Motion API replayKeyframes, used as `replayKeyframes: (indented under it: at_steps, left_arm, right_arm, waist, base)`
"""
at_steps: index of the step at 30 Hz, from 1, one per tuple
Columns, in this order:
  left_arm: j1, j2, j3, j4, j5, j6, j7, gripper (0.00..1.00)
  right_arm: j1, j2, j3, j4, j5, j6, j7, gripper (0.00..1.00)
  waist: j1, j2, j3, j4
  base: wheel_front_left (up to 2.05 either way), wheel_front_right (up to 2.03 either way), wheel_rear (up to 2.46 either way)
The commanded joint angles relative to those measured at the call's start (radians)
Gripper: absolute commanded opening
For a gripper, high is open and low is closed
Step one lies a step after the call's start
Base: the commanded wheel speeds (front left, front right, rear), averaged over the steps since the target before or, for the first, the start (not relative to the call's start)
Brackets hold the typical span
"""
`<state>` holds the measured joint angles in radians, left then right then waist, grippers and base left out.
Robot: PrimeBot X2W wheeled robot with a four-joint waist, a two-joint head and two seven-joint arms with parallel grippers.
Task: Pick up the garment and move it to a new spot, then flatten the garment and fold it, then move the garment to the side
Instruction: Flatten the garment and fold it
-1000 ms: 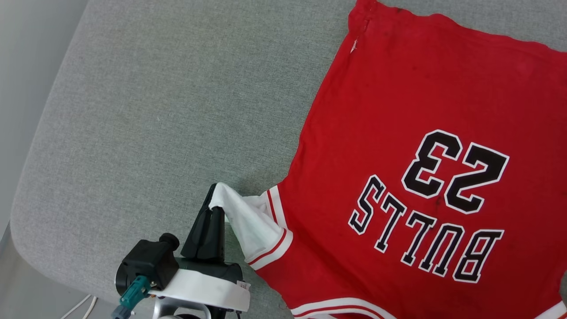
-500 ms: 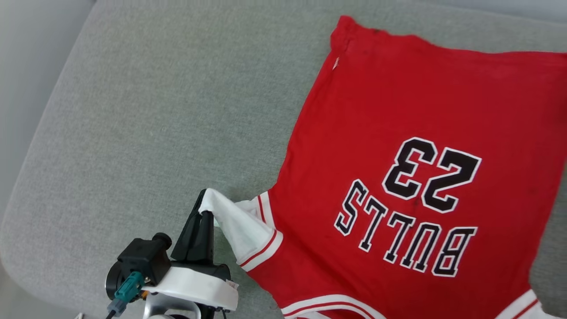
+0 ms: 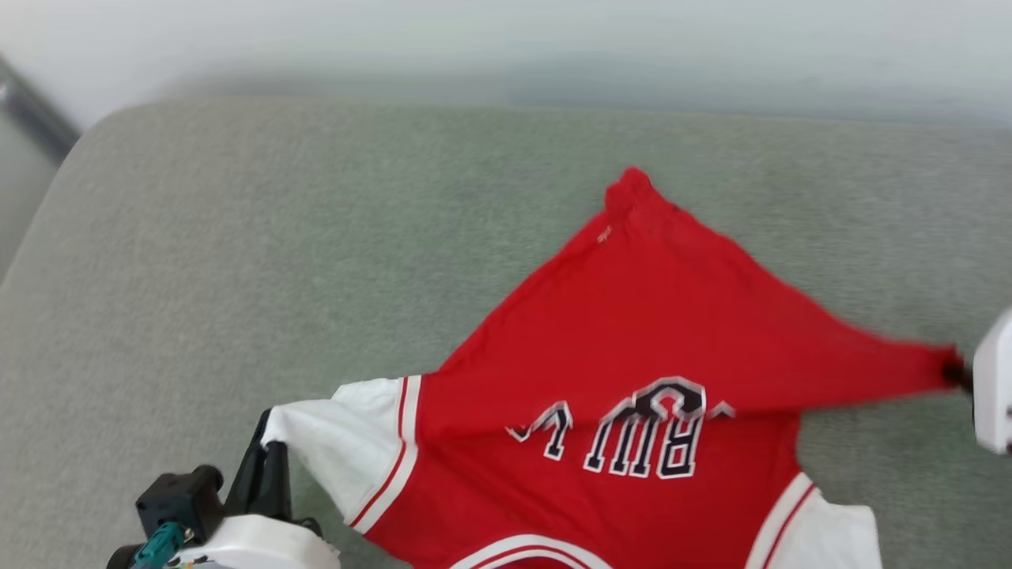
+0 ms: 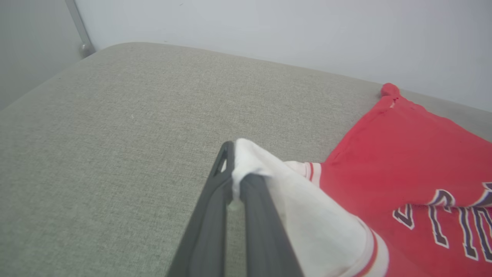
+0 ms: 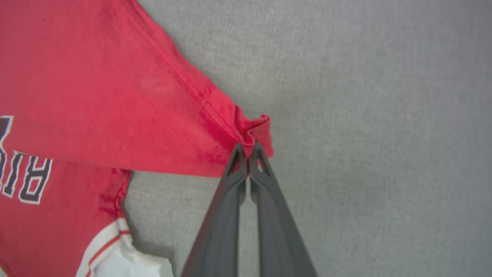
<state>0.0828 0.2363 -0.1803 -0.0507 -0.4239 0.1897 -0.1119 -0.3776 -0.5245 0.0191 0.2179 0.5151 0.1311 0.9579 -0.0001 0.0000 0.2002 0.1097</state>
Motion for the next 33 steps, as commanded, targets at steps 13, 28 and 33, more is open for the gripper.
replayKeyframes:
  at_steps: [13, 28, 33]
  left_arm:
    - [0.076, 0.042, 0.046, 0.003, -0.024, 0.03, 0.029, 0.0]
    - [0.021, 0.047, 0.008, -0.044, -0.004, 0.025, 0.045, 0.0]
    - [-0.013, 0.039, -0.007, -0.062, 0.006, 0.028, 0.045, 0.0]
  right_arm:
    - [0.557, 0.136, -0.09, -0.223, 0.064, 0.0, 0.151, 0.0]
    - [0.46, 0.266, -0.204, -0.204, -0.035, 0.0, -0.421, 1.0]
    - [0.343, 0.288, -0.191, -0.122, -0.051, 0.0, -0.656, 1.0]
  waist:
    - [0.0001, 0.0, -0.112, -0.175]
    - [0.0001, 0.0, -0.056, -0.171]
    - [0.0001, 0.0, -0.028, -0.155]
  base:
    - [0.0, 0.0, 0.0]
    - [0.0, 0.0, 0.0]
    - [0.0, 0.0, 0.0]
